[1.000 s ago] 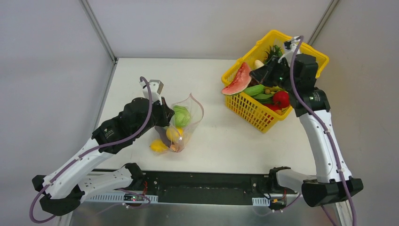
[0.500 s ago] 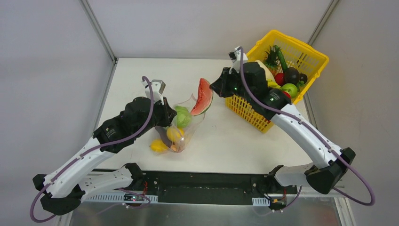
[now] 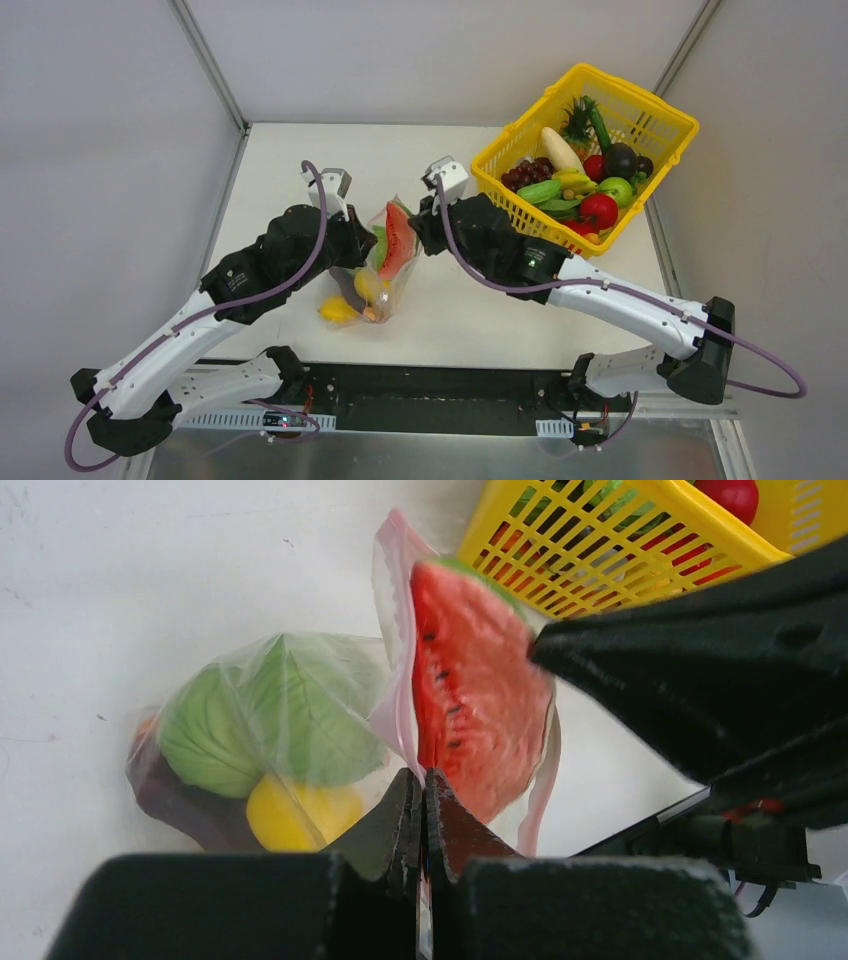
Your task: Place the food in the zip-top bag and seal the zipper
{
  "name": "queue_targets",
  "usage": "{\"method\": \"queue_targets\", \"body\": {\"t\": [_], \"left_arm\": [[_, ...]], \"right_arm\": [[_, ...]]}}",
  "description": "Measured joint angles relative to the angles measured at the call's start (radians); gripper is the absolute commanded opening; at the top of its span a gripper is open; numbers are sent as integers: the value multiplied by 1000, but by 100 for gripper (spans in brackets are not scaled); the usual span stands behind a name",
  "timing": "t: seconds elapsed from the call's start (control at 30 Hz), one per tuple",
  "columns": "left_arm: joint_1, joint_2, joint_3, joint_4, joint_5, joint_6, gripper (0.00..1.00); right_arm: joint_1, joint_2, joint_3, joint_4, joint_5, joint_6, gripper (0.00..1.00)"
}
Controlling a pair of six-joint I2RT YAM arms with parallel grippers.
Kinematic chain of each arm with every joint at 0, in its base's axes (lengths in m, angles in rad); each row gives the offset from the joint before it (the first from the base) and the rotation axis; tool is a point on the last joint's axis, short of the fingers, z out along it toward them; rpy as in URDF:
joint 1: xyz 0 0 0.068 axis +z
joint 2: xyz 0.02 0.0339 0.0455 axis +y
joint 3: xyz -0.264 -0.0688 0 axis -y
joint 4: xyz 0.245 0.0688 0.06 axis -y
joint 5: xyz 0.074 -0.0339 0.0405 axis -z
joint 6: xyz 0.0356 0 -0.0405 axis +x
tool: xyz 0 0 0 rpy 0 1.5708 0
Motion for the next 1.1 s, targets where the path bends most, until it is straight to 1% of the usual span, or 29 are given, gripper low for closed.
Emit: {"method": "queue_targets", "body": {"t": [0.17, 0.37, 0.5, 0.57, 0.63, 0.67, 0.7, 0.73, 0.77, 0.83, 0.87, 0.9, 1.0, 1.1], "left_arm": [[0, 4, 0, 0, -5, -3, 0], [0, 2, 0, 1, -32, -6, 0], [0, -9, 0, 1, -37, -5, 0], [0, -14, 0, 1, -37, -5, 0], [0, -18, 0, 0, -37, -5, 0], [0, -20, 0, 0, -38, -5, 0], [0, -22, 0, 0, -39, -5, 0], [0, -25, 0, 0, -42, -5, 0], [0, -29, 0, 1, -45, -5, 0], [0, -40, 0, 0, -50, -5, 0], [0, -47, -1, 1, -53, -5, 0], [0, -53, -2, 1, -55, -5, 0], [0, -79, -12, 8, -76, -5, 0], [0, -97, -22, 15, -93, -5, 0]], "right_arm": [[58, -12, -46, 45, 10, -44, 0], [59, -46, -49, 56, -48, -63, 5], [59, -31, -8, -8, -117, -71, 5], [59, -13, 14, -29, -150, -71, 8], [59, 6, 35, -48, -184, -72, 8], [59, 16, 41, -57, -199, -72, 10], [59, 25, 48, -69, -211, -72, 15], [59, 34, 56, -81, -223, -73, 23], [59, 46, 66, -93, -235, -74, 27], [60, 68, 86, -118, -249, -77, 29], [60, 74, 92, -126, -254, -77, 33], [59, 79, 97, -133, -259, -79, 34], [59, 79, 97, -139, -261, -79, 36], [59, 63, 92, -132, -251, -76, 56]]}}
